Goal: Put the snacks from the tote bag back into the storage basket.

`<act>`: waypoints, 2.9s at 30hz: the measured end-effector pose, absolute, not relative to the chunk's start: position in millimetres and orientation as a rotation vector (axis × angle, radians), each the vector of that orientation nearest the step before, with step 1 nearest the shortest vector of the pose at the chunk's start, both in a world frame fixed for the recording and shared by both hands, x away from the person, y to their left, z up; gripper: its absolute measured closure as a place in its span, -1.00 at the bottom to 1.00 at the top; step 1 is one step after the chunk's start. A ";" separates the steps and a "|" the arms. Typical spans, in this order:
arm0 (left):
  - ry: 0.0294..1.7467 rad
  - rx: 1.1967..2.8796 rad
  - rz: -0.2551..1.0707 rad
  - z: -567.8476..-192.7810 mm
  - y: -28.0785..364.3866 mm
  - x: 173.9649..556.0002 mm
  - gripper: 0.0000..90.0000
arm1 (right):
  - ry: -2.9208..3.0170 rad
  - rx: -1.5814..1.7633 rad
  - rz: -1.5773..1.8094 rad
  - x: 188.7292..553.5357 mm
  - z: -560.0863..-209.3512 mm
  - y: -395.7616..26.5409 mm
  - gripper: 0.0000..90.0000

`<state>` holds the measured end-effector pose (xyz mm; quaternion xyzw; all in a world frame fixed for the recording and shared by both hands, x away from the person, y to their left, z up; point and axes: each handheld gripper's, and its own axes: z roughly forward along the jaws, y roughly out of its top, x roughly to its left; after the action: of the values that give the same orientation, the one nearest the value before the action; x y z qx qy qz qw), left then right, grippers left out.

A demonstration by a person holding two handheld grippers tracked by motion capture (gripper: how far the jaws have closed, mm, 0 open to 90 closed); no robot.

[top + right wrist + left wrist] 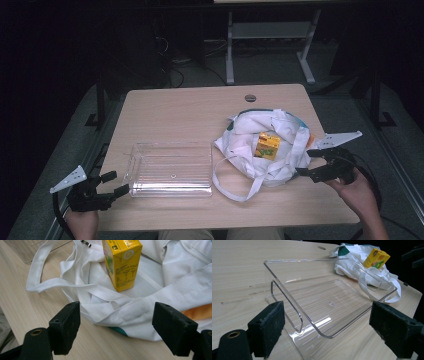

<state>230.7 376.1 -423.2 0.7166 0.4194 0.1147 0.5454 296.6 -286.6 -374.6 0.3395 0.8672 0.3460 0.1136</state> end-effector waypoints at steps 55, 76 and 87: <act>0.984 1.680 0.276 -422.2 378.2 230.2 -0.72 | 2.713 0.837 0.875 368.3 -343.9 -218.4 -0.66; 0.989 1.686 0.276 -422.2 378.5 230.4 -0.72 | 2.766 0.782 0.743 388.5 -354.6 -196.2 -0.52; 0.986 1.685 0.275 -422.5 378.1 230.8 -0.72 | 2.789 0.772 0.706 395.5 -360.8 -188.5 -0.44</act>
<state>230.8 378.1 -422.5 0.7127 0.4168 0.1162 0.5522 395.5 -188.5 -360.8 0.2585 0.9331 0.2363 0.0815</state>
